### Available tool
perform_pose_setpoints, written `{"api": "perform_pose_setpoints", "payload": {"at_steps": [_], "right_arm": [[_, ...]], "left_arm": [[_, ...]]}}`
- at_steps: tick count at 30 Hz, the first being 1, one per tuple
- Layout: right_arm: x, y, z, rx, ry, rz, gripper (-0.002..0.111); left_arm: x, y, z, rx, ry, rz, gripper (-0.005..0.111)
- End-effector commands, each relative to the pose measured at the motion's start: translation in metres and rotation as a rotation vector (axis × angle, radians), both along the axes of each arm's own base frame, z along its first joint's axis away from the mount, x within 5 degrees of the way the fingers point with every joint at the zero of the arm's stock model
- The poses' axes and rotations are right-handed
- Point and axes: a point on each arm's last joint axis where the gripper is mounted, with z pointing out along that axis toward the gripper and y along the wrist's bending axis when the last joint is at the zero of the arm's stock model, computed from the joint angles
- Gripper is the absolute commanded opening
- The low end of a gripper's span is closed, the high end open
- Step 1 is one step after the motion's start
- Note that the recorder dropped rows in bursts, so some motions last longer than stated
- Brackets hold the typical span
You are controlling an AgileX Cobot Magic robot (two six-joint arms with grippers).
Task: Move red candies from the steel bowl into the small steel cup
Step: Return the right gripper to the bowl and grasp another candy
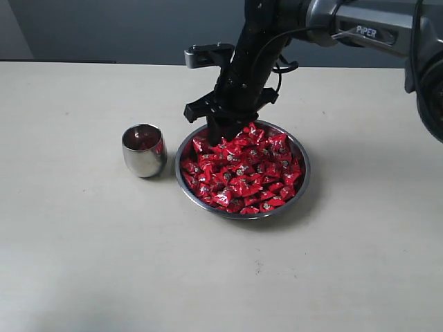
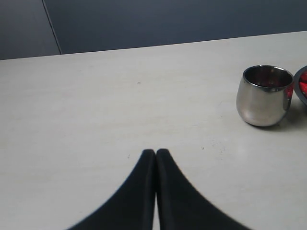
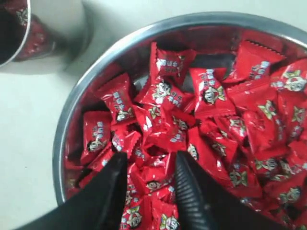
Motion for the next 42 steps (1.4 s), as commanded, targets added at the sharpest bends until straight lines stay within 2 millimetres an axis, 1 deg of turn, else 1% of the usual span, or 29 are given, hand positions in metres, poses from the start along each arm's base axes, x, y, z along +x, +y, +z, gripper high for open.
{"api": "perform_pose_setpoints", "payload": {"at_steps": [1,8,16,21,28,34,35,36,37,39,41,42], "right_arm": [[-0.001,0.006,-0.012,0.037,0.034,-0.014,0.034],[0.002,0.011,-0.024,0.048,0.022,-0.027,0.034],[0.005,0.008,-0.049,-0.030,0.038,-0.030,0.034],[0.009,0.002,-0.052,-0.098,-0.004,-0.027,0.034],[0.012,0.004,-0.053,-0.082,-0.030,-0.042,0.034],[0.016,0.002,-0.059,-0.108,-0.065,-0.050,0.034],[0.016,0.002,-0.061,-0.113,-0.062,-0.048,0.032],[0.015,0.002,-0.063,-0.117,-0.056,-0.047,0.027],[0.015,0.001,-0.063,-0.124,-0.054,-0.044,0.020],[0.015,0.000,-0.063,-0.135,-0.055,-0.039,0.001],[0.015,0.000,-0.062,-0.138,-0.056,-0.038,0.000],[0.015,0.000,-0.057,-0.132,-0.060,-0.038,0.000]], "left_arm": [[0.000,0.000,0.004,0.002,-0.019,0.000,0.000],[0.000,0.000,0.004,0.002,-0.019,0.000,0.000],[0.000,0.000,0.004,0.002,-0.019,0.000,0.000],[0.000,0.000,0.004,0.002,-0.019,0.000,0.000],[0.000,0.000,0.004,0.002,-0.019,0.000,0.000],[0.000,0.000,0.004,0.002,-0.019,0.000,0.000],[0.000,0.000,0.004,0.002,-0.019,0.000,0.000],[0.000,0.000,0.004,0.002,-0.019,0.000,0.000],[0.000,0.000,0.004,0.002,-0.019,0.000,0.000],[0.000,0.000,0.004,0.002,-0.019,0.000,0.000],[0.000,0.000,0.004,0.002,-0.019,0.000,0.000],[0.000,0.000,0.004,0.002,-0.019,0.000,0.000]]}}
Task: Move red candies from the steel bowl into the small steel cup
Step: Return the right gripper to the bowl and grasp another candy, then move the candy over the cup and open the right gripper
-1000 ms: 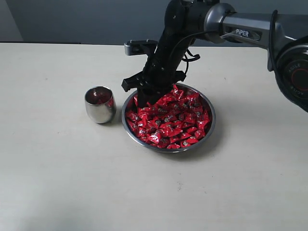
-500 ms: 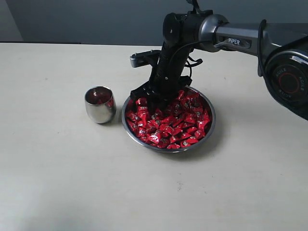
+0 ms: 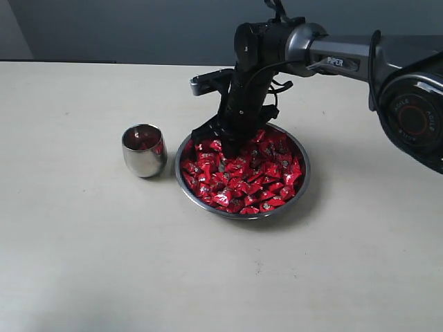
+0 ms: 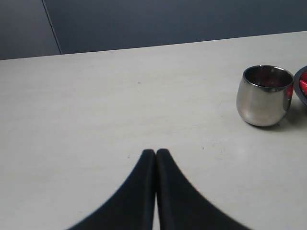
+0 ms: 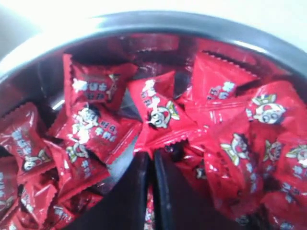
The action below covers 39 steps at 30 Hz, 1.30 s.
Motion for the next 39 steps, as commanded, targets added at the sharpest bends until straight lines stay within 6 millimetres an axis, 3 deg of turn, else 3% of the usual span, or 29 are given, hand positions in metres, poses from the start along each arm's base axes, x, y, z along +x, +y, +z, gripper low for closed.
{"api": "perform_pose_setpoints", "payload": {"at_steps": [1,10,14,17,20,28,34,39], "right_arm": [[0.001,-0.002,0.006,-0.013,0.001,0.002,0.000],[-0.005,-0.003,0.072,0.107,-0.086,-0.002,0.000],[-0.013,0.005,0.100,0.261,-0.081,0.008,0.000],[-0.019,0.016,0.107,0.405,-0.026,0.023,0.000],[-0.022,0.028,0.106,0.503,0.010,0.035,0.000],[-0.033,0.057,0.075,0.504,-0.002,0.086,0.000],[-0.027,0.061,0.066,0.510,-0.045,0.060,0.001],[-0.028,0.061,0.060,0.499,-0.024,0.064,0.019]], "left_arm": [[0.000,0.000,0.004,0.002,-0.019,0.000,0.000],[0.000,0.000,0.004,0.002,-0.019,0.000,0.000],[0.000,0.000,0.004,0.002,-0.019,0.000,0.000],[0.000,0.000,0.004,0.002,-0.019,0.000,0.000],[0.000,0.000,0.004,0.002,-0.019,0.000,0.000],[0.000,0.000,0.004,0.002,-0.019,0.000,0.000],[0.000,0.000,0.004,0.002,-0.019,0.000,0.000],[0.000,0.000,0.004,0.002,-0.019,0.000,0.000]]}}
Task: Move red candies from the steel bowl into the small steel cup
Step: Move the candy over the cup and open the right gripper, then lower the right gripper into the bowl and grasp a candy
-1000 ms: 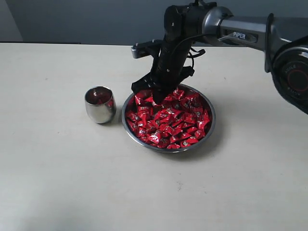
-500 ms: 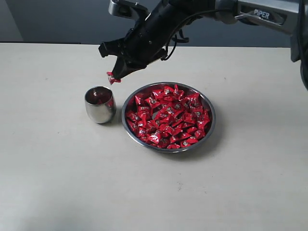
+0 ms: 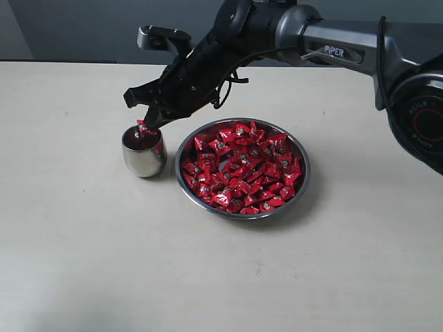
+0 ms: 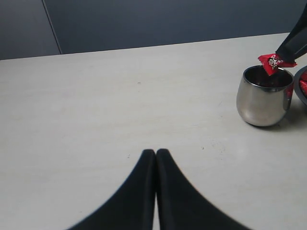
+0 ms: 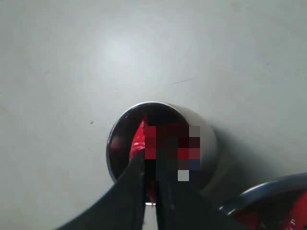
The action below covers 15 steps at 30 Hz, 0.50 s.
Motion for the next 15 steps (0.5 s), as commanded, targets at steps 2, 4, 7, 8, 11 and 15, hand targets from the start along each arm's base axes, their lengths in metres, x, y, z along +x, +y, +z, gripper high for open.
{"api": "perform_pose_setpoints", "payload": {"at_steps": [2,4,7,8,11,15], "right_arm": [[0.000,-0.001,0.000,-0.007,-0.003,0.018,0.028],[0.000,-0.001,0.003,-0.009,-0.009,0.026,0.032],[-0.001,-0.005,0.019,-0.050,-0.053,0.058,0.032],[-0.002,-0.008,0.024,-0.073,-0.062,0.066,0.032],[0.002,-0.025,0.037,-0.178,-0.107,0.058,0.032],[0.020,-0.064,0.037,-0.325,-0.058,-0.003,0.032]], "left_arm": [[0.000,0.000,0.004,0.002,-0.019,0.000,0.000],[0.000,0.000,0.004,0.002,-0.019,0.000,0.000],[0.000,0.000,0.004,0.002,-0.019,0.000,0.000],[0.000,0.000,0.004,0.002,-0.019,0.000,0.000],[0.000,0.000,0.004,0.002,-0.019,0.000,0.000],[0.000,0.000,0.004,0.002,-0.019,0.000,0.000]]}}
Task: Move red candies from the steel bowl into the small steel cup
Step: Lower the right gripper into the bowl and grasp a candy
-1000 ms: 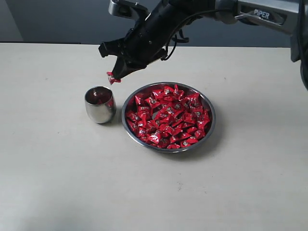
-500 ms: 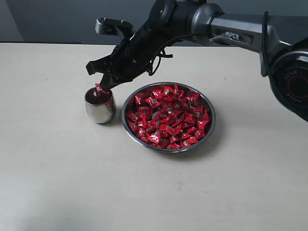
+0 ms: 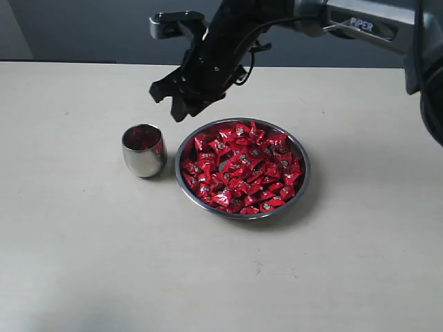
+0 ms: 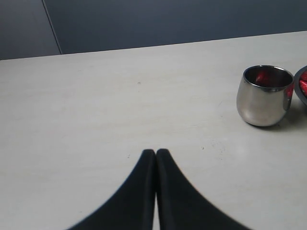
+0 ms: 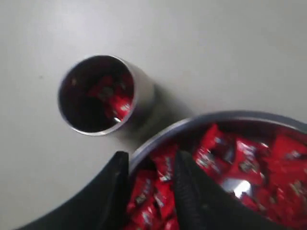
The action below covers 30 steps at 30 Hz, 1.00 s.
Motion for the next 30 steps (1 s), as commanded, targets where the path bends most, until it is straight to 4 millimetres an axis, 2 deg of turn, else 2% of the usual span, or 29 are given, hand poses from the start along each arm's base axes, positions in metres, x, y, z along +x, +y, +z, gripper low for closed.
{"api": "perform_pose_setpoints", "payload": {"at_steps": [1,3,5,11,15,22,30], "right_arm": [[0.021,-0.038,0.000,-0.099,0.040,-0.077,0.032],[0.028,-0.047,-0.005,-0.099,0.046,-0.116,0.032],[0.030,-0.048,-0.014,-0.110,0.060,-0.120,0.032],[0.034,-0.035,-0.048,-0.049,0.147,-0.156,0.033],[0.039,-0.031,-0.066,-0.038,0.157,-0.177,0.043],[0.043,-0.033,-0.085,-0.083,0.142,-0.175,0.043],[0.048,-0.032,-0.098,-0.092,0.107,-0.203,0.043]], "left_arm": [[0.000,0.000,0.004,0.002,-0.019,0.000,0.000],[0.000,0.000,0.004,0.002,-0.019,0.000,0.000],[0.000,0.000,0.004,0.002,-0.019,0.000,0.000],[0.000,0.000,0.004,0.002,-0.019,0.000,0.000],[0.000,0.000,0.004,0.002,-0.019,0.000,0.000],[0.000,0.000,0.004,0.002,-0.019,0.000,0.000],[0.000,0.000,0.004,0.002,-0.019,0.000,0.000]]}}
